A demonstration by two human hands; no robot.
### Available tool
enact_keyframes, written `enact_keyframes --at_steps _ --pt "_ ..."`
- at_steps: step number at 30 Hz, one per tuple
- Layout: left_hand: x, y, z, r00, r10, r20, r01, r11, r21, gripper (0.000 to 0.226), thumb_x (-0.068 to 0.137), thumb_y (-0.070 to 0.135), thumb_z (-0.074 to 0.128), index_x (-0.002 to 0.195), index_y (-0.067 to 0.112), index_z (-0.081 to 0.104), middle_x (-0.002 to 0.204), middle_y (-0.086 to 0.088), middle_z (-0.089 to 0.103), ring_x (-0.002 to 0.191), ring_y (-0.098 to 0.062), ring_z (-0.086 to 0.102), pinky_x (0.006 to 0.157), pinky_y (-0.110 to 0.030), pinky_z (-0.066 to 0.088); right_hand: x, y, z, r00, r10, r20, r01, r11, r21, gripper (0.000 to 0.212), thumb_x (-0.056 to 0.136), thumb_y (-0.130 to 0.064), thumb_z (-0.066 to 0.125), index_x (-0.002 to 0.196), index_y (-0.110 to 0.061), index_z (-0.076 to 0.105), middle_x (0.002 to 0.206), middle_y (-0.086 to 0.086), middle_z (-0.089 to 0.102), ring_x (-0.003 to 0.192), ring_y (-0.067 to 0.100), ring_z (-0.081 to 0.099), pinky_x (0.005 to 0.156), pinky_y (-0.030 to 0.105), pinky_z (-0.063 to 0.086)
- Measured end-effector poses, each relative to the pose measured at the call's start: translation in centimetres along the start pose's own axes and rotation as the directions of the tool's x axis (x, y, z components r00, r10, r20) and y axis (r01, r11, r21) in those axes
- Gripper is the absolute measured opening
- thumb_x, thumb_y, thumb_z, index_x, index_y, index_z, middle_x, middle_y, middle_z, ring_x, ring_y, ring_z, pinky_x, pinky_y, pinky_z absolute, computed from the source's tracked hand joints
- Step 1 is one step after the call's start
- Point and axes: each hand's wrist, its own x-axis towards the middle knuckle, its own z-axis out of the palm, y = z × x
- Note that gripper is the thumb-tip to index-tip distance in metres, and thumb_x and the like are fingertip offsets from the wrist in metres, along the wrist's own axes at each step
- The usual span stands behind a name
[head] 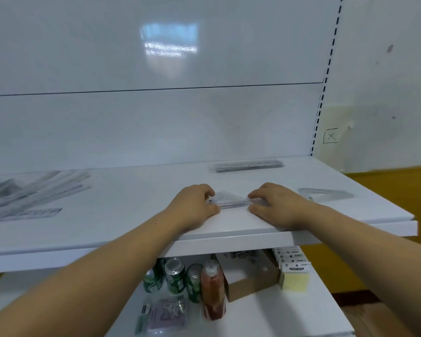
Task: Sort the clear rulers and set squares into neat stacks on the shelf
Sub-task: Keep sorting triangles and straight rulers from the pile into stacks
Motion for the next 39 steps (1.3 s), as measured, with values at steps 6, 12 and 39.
enact_keyframes --at_steps 6,12,39 --pt "-0.2 -0.2 0.0 1.000 0.016 0.000 -0.016 0.999 -0.028 0.043 0.088 0.036 0.061 0.129 0.024 0.054 0.130 0.002 0.054 0.112 -0.016 0.052 0.092 -0.026 0.040 1.2 -0.9 -0.2 0.999 0.007 0.038 -0.008 1.000 0.007 0.042 0.093 -0.046 0.047 0.132 -0.030 0.051 0.132 -0.003 0.048 0.122 0.017 0.045 0.103 0.030 0.034" --pt "-0.9 -3.2 -3.0 0.999 -0.035 0.020 0.035 0.998 0.046 0.052 0.086 0.046 0.061 0.133 0.025 0.049 0.138 0.002 0.047 0.121 -0.017 0.049 0.096 -0.028 0.038 3.5 -3.4 -2.9 0.996 -0.004 0.086 0.003 1.000 0.016 0.054 0.088 -0.037 0.053 0.140 -0.027 0.043 0.148 -0.004 0.039 0.134 0.017 0.037 0.109 0.032 0.029" --pt "-21.1 -46.7 -29.7 0.828 -0.496 -0.261 0.532 0.842 0.087 0.049 0.088 0.050 0.055 0.131 0.025 0.052 0.143 0.003 0.046 0.123 -0.018 0.047 0.101 -0.031 0.037 22.2 -56.0 10.3 0.870 -0.427 0.247 0.464 0.878 -0.116 0.061 0.096 -0.050 0.039 0.148 -0.020 0.027 0.155 0.005 0.025 0.140 0.023 0.027 0.112 0.034 0.024"
